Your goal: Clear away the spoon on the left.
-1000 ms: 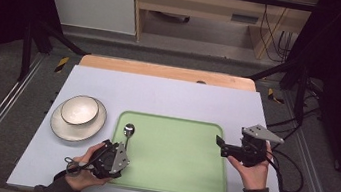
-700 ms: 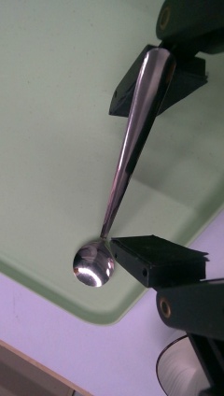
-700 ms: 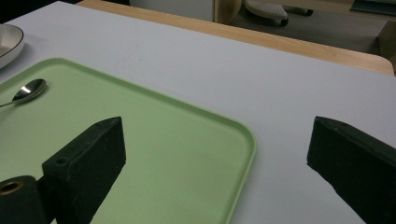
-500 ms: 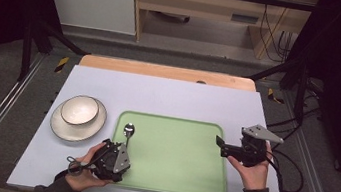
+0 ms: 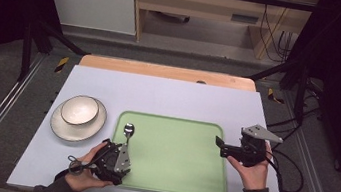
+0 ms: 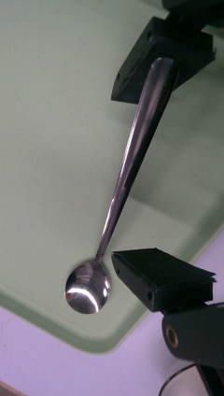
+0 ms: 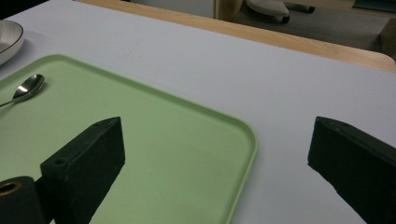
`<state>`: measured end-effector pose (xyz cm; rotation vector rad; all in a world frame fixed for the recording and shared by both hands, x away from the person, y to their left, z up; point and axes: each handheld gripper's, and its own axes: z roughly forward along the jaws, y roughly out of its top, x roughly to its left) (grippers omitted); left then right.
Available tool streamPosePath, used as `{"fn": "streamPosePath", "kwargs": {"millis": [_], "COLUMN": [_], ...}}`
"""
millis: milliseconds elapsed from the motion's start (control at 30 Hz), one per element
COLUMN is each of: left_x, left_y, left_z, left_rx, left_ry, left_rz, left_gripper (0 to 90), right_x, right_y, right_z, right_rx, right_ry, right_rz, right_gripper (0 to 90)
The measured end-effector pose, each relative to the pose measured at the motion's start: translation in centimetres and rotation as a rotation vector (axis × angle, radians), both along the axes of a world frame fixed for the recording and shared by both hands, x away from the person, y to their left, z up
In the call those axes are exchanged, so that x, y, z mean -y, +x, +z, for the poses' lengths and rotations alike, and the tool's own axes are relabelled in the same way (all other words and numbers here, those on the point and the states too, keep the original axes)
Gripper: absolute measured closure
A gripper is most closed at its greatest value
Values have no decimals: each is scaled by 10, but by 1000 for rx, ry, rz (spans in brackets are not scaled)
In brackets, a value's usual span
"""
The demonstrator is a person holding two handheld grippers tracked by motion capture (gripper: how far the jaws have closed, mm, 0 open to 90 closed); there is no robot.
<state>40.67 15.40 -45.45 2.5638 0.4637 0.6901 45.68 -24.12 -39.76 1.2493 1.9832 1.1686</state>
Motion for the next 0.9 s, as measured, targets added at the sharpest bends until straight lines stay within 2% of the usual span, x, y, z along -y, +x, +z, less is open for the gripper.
{"fn": "streamPosePath", "kwargs": {"millis": [667,900], "left_x": [1,0], "left_y": [-1,-2], "left_z": [0,3], "left_rx": [-34,-45], "left_ry": [-6,-41], "left_rz": [-17,-23], "left_gripper": [164,162], "right_x": [1,1], "right_y": [0,0], "right_z": [1,1], "right_rx": [3,6], "right_ry": [1,1], "right_rz": [0,1], "right_gripper": [38,37]}}
